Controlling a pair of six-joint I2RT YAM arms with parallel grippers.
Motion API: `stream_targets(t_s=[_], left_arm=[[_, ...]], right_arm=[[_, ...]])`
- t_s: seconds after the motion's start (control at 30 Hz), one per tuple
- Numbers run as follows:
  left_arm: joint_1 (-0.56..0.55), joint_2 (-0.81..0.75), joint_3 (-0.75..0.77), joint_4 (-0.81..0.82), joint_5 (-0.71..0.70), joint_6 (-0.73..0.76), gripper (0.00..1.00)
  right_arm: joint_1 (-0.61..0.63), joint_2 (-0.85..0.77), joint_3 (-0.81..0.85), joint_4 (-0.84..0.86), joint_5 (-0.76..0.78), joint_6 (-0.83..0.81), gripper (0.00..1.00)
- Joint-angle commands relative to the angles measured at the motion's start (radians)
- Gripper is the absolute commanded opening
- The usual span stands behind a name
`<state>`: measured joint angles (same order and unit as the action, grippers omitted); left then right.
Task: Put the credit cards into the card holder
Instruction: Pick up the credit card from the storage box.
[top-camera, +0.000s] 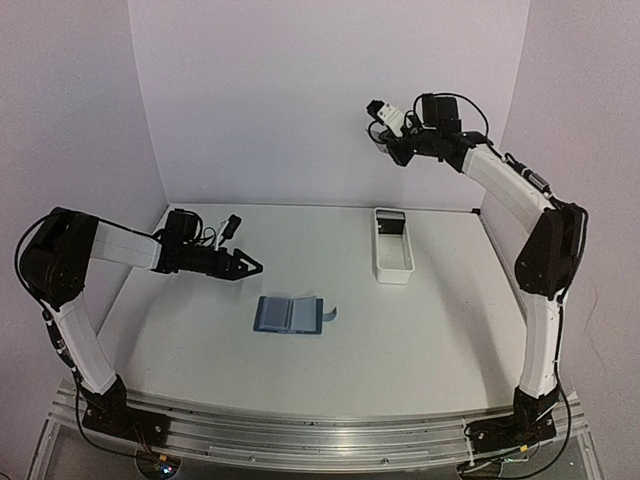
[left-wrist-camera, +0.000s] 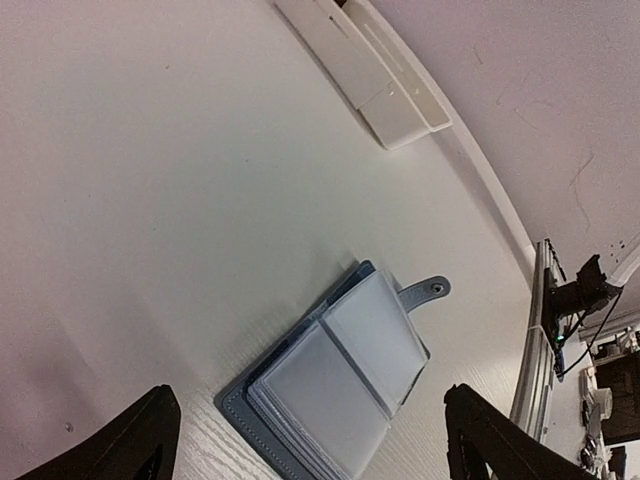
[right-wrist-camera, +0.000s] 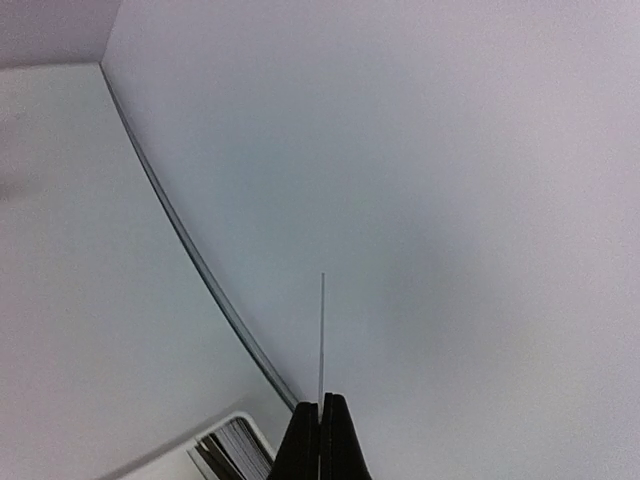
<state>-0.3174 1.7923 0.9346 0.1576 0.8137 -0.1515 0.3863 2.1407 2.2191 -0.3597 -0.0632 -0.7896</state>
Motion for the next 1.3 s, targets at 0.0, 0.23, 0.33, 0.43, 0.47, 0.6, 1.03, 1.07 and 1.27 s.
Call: stream_targets(t_s=[0.0,0.23,0.33,0.43,0.47,0.6,1.03,1.07,1.27], left_arm=[[0.028,-0.128,0.049,0.116,0.15,0.06,0.91],[0.037,-0.184,0.091,0.221,0.342,0.011,0.95],[0.035,-0.197,0.085,0.282,0.411,-0.04,0.96],[0.029,-0.203,0.078,0.362,0.445,-0.12,0.97],[0.027,-0.204,0.081,0.372,0.449,-0.137,0.97],[0.024,-0.213,0.084,0.352,0.449,-0.132,0.91],[-0.032,-0.208,0.079,0.511,0.453,-0.328,0.46],[-0.035,-0.208,0.081,0.514,0.455,-0.331,0.42],[-0.043,-0.204,0.076,0.501,0.453,-0.389,0.02]], right_arm=[[0.135,-0.098,-0.112,0.143,-0.229,0.358,0.0],[0.297,-0.181,-0.416,0.479,-0.486,0.758,0.0],[0.324,-0.198,-0.507,0.623,-0.522,0.888,0.0],[0.341,-0.188,-0.577,0.788,-0.575,1.024,0.0],[0.347,-0.183,-0.584,0.802,-0.579,1.047,0.0],[0.365,-0.172,-0.618,0.868,-0.595,1.1,0.0],[0.401,-0.148,-0.659,0.895,-0.601,1.127,0.0],[0.403,-0.147,-0.66,0.895,-0.6,1.126,0.0],[0.404,-0.151,-0.681,0.893,-0.583,1.11,0.0]])
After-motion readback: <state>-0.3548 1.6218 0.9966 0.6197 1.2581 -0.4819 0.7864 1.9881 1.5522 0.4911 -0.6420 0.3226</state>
